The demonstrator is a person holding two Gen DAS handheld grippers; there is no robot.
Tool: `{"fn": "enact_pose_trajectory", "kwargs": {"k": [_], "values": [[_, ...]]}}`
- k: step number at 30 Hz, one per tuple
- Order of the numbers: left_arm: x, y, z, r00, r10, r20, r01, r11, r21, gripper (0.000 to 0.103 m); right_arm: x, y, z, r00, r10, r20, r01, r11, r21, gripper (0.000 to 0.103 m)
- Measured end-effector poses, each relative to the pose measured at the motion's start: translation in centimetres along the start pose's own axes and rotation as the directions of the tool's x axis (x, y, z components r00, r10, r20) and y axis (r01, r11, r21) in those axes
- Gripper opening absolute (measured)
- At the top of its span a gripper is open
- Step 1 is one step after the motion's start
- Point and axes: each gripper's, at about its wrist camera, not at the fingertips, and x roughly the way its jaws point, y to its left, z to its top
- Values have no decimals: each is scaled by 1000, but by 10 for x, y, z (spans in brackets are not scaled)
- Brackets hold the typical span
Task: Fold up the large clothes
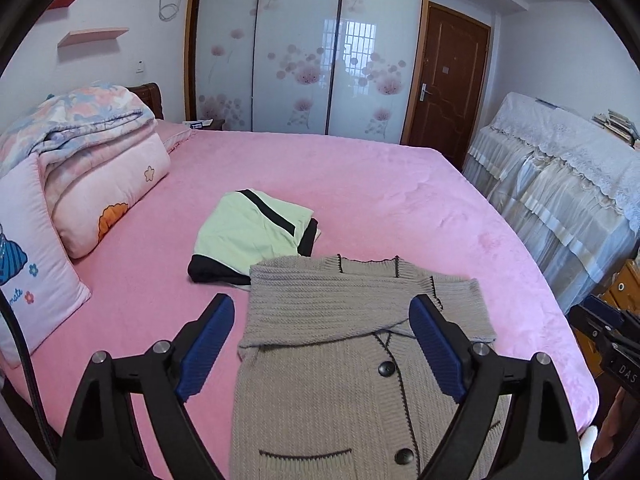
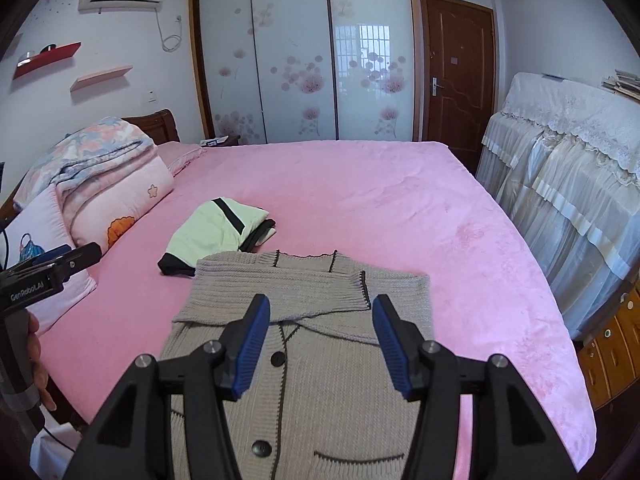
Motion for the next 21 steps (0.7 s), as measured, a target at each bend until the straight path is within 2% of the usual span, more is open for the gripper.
{"fn": "enact_pose_trajectory", "kwargs": {"k": [3, 9, 11, 13, 17, 21], "values": [[-15, -2, -12, 1000, 4, 12, -5, 1000, 24, 88, -18, -2, -11, 1000, 8, 7, -8, 1000, -3, 54], [-52, 0, -46, 998, -59, 4, 59, 998, 31, 88, -51, -8, -42, 1000, 5, 16, -5, 1000, -18, 54], [-60, 1, -62, 999, -44, 12, 43, 998, 43, 88, -58, -9, -56, 1000, -3, 20, 4, 999, -32, 54], [-64, 2, -81, 1000, -11, 19, 10, 998, 55, 88, -63, -10, -71, 1000, -6, 18, 7, 999, -44, 55], [-63, 9, -128, 1000, 7, 16, -8, 997, 74, 88, -71, -15, -105, 1000, -5, 27, 6, 999, -44, 55], [-47, 18, -174, 998, -2, -58, 7, 996, 94, 88, -67, -20, -140, 1000, -6, 26, 7, 999, -53, 55]]}}
